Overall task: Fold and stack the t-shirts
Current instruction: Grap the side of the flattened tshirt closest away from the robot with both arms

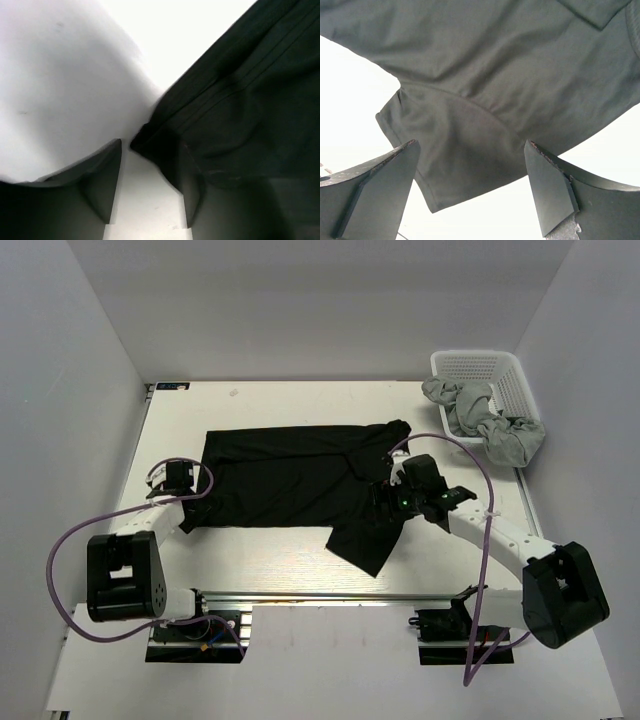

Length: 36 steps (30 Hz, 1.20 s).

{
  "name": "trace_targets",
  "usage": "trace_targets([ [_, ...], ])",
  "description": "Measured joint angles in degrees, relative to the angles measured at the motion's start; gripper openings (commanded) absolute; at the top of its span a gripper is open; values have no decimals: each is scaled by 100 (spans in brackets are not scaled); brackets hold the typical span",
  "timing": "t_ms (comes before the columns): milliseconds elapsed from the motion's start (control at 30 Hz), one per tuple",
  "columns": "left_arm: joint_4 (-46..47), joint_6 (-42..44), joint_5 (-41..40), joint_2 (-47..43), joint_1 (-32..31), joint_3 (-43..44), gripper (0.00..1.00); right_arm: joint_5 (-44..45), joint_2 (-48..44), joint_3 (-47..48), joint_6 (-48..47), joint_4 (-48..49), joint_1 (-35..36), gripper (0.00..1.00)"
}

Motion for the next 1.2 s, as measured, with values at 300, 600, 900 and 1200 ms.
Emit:
trace_targets([
  [300, 549, 350, 588, 245, 13, -20, 0, 332, 0, -42, 232, -708, 673, 90],
  [600, 516, 437, 448, -59, 13, -155, 0, 721, 190, -188, 723, -1121, 1902, 89],
  [900, 319, 446, 282, -83, 13, -146, 0, 1143, 407, -291, 1309, -1215, 2579, 78],
  [1200, 308, 496, 264, -116, 13, -146, 0, 1572, 398, -407, 1755, -1088, 2704, 28],
])
